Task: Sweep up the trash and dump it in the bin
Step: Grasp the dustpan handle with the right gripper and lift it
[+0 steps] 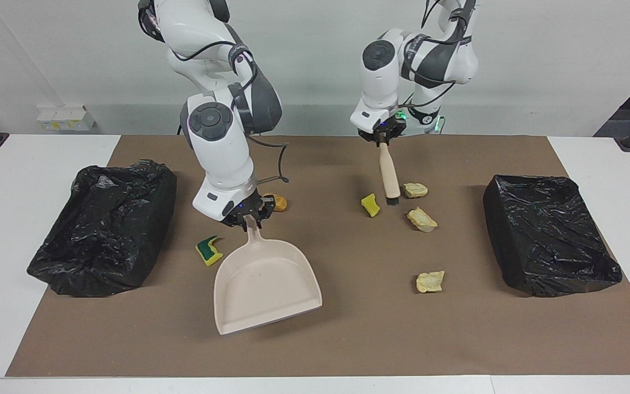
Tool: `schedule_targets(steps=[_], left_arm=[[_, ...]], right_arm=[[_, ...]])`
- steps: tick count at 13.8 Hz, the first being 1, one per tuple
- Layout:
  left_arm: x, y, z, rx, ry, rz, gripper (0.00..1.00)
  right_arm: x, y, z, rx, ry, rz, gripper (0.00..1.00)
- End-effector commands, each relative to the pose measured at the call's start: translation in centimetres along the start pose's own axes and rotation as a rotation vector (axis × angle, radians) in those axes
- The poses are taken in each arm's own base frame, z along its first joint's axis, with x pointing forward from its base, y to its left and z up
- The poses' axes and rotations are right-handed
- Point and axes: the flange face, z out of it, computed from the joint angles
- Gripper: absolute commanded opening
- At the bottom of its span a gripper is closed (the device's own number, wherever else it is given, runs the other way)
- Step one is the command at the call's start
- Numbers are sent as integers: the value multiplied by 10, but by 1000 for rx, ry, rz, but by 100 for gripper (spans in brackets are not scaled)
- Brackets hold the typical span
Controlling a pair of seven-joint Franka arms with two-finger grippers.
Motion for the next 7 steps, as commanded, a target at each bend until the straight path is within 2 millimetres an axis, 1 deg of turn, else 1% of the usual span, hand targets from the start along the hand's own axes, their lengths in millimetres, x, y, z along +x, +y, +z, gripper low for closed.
schedule_targets(steps=[1,2,3,4,5,6,7], left_arm=[[4,-41,9,55,-78,-108,0],[7,-54,14,60,-99,-154,0],[12,-62,16,54,-100,-215,0],[17,-70,21,49,-106,-256,0],[24,-86,29,49,-127,-312,0],[24,-97,34,44,-132,-346,0],[20,-104,44,35,-130,-359,0]], right_arm=[[-27,-36,3,5,-37,-207,0],[-36,-43,8,3,-55,-282,0],[-48,-47,14,-1,-75,-364,0],[-57,-47,19,-1,-85,-490,0],[-65,-50,21,-2,-91,-627,0],[-73,-56,25,-10,-111,-717,0],[-79,-61,31,-9,-128,-773,0]])
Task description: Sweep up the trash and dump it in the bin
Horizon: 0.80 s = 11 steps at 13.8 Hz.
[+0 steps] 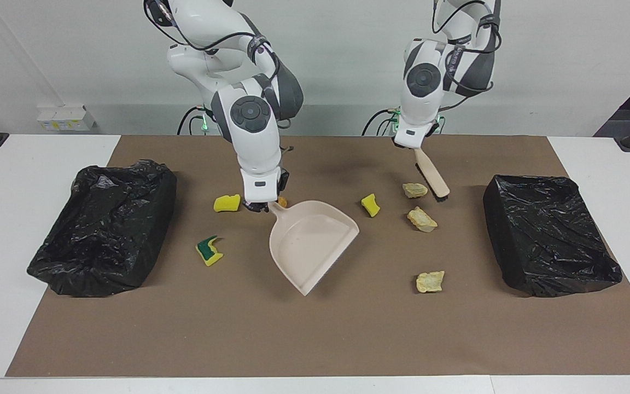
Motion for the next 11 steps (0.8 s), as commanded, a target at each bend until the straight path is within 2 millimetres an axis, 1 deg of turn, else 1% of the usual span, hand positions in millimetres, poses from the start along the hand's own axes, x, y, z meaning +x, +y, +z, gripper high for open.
schedule_targets(steps=[1,2,3,4,5,6,8,9,11], left_arm=[[-10,-27,22,-29,30,-60,0],[-13,-27,31,-41,41,-68,0],[-14,-22,37,-47,37,-79,0],[-14,-17,43,-58,35,-83,0],[-13,-13,45,-89,36,-85,0],[-8,-7,54,-90,35,-79,0],[-1,4,65,-106,30,-67,0],[1,10,69,-122,19,-62,0],[-2,25,64,-178,17,3,0]], right_arm=[[-14,-23,13,-21,-38,-194,0],[-2,-40,23,-47,-64,-244,0],[3,-45,40,-77,-80,-281,0],[6,-43,55,-106,-78,-306,0],[14,-48,68,-118,-75,-346,0],[22,-52,82,-120,-82,-371,0],[30,-53,91,-163,-93,-412,0],[31,-53,94,-164,-93,-418,0],[32,-51,94,-167,-90,-475,0]])
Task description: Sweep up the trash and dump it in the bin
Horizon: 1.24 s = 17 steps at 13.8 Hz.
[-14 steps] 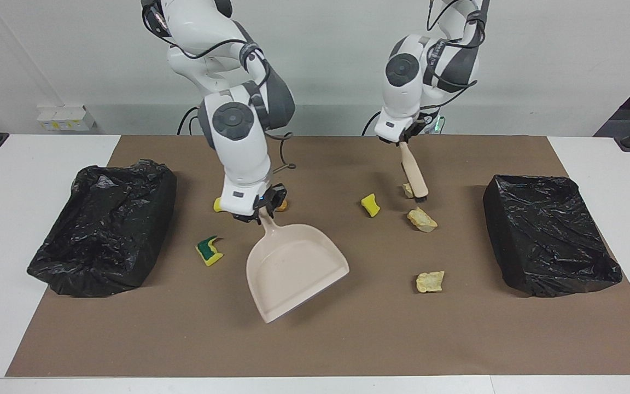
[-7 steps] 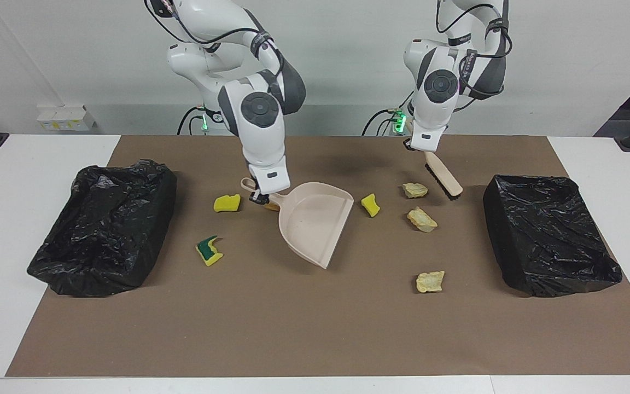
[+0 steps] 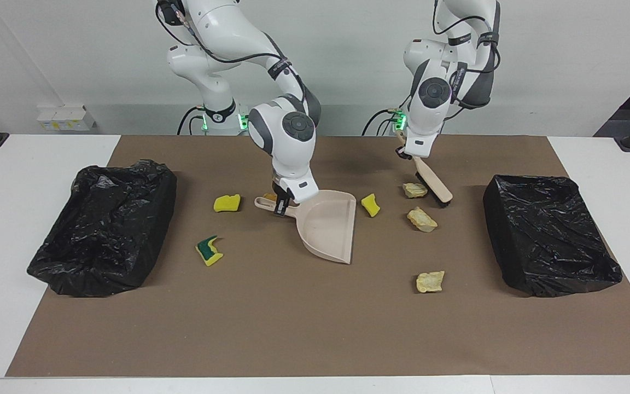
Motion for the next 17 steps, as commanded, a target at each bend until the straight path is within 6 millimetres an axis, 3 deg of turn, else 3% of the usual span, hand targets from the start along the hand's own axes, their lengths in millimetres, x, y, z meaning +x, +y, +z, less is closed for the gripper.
schedule_targets(steps=[1,4,6,10,13,17], left_arm=[[-2,18,0,-92,-11,50,0],[12,48,-5,-166,-5,48,0],[7,75,-4,-214,8,84,0],[2,103,-13,-343,-3,164,0],[-22,130,-24,-372,29,238,0],[-39,177,-62,-423,52,309,0]], right_arm=[[0,4,3,-25,5,-74,0],[-2,2,5,-19,-1,-77,0],[-2,1,6,-17,-3,-78,0],[-3,1,6,-18,-2,-76,0],[-3,1,6,-18,-2,-78,0],[-3,1,6,-17,-3,-78,0]])
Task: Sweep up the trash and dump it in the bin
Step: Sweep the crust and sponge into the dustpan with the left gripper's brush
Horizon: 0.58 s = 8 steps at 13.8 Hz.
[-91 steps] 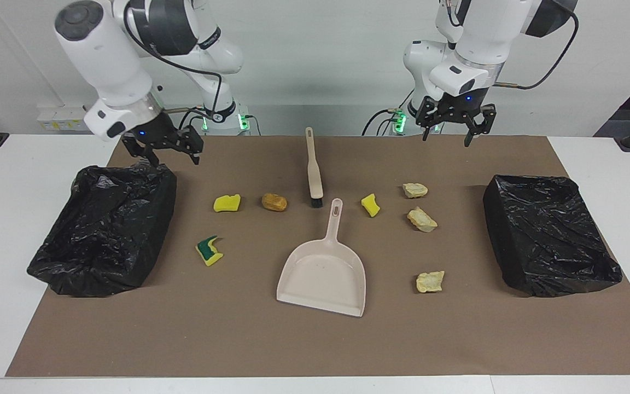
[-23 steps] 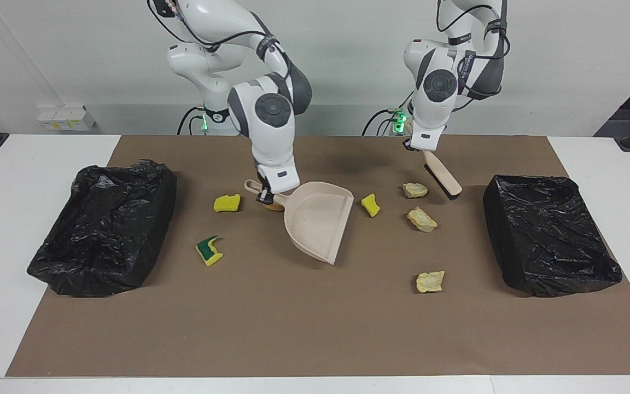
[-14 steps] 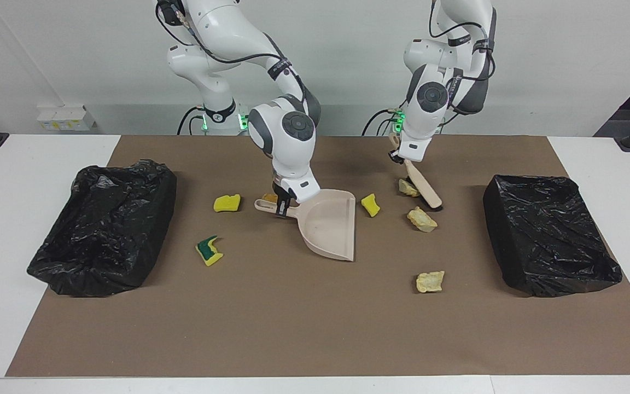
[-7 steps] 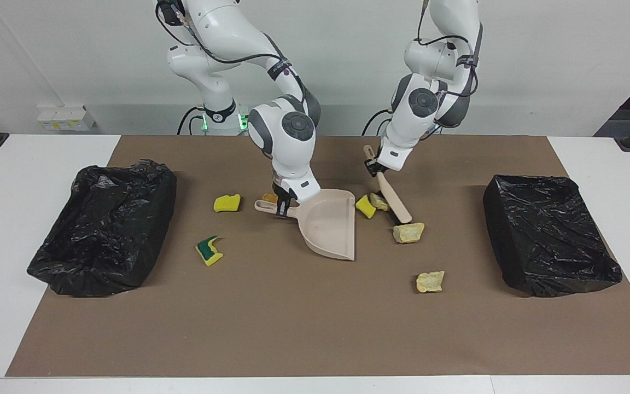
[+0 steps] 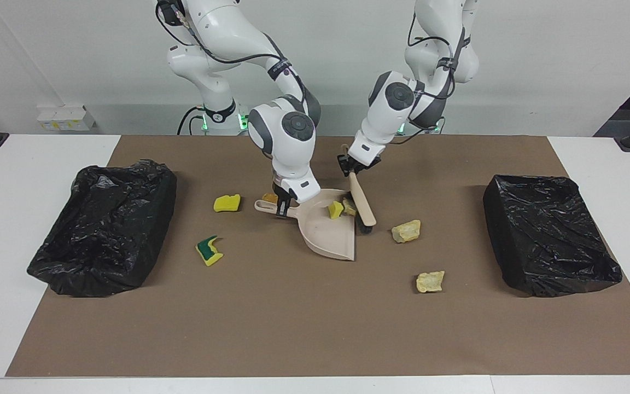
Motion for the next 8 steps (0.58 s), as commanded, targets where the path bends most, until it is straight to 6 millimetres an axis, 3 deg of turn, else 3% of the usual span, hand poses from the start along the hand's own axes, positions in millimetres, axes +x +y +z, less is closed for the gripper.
schedule_targets(steps=[1,3,5,8], left_arm=[[7,45,-16,-49,9,48,0],[9,50,-24,-45,14,60,0],[14,37,-36,28,0,101,0],[52,-6,-59,162,17,125,0]], right_arm=[[-3,-1,6,-10,-10,-35,0],[-1,-1,5,-13,-8,-36,0],[0,-2,5,-13,-8,-38,0],[0,-2,4,-13,-8,-39,0]])
